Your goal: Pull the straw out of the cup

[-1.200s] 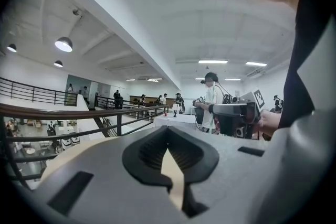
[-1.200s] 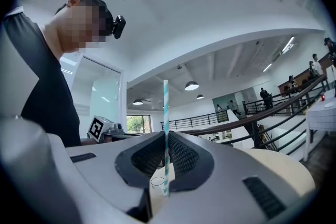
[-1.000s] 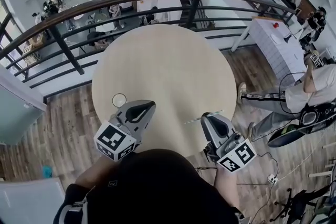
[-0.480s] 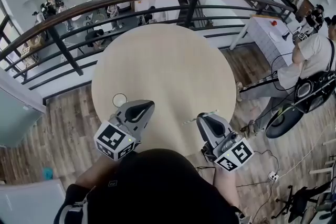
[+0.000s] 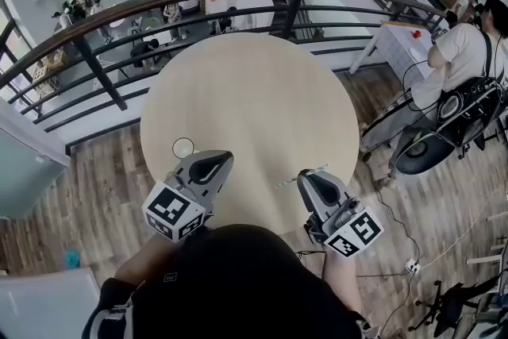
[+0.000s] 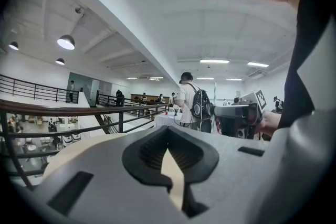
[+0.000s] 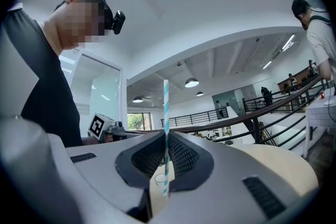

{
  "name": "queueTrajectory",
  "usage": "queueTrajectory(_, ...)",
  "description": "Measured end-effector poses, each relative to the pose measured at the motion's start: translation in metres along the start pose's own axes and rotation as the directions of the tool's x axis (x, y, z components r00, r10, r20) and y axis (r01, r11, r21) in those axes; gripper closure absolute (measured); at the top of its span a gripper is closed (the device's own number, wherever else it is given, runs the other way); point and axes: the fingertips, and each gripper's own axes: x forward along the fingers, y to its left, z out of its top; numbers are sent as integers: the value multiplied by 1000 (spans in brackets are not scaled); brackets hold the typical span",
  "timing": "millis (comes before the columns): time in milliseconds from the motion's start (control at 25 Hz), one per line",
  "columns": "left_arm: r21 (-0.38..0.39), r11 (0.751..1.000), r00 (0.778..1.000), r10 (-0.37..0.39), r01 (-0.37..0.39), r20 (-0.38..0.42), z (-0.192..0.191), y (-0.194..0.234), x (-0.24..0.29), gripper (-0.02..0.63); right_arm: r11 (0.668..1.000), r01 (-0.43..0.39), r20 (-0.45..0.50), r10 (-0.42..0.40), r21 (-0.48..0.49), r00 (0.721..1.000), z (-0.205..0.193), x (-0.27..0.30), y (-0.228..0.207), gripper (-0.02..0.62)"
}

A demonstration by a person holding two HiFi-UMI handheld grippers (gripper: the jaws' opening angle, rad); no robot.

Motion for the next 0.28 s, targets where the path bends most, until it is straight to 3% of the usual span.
queueTrajectory(280, -6, 1000, 1000, 6, -6, -2, 2, 3, -3, 598, 1000, -2, -2, 2, 4, 1000, 3, 3, 2, 561)
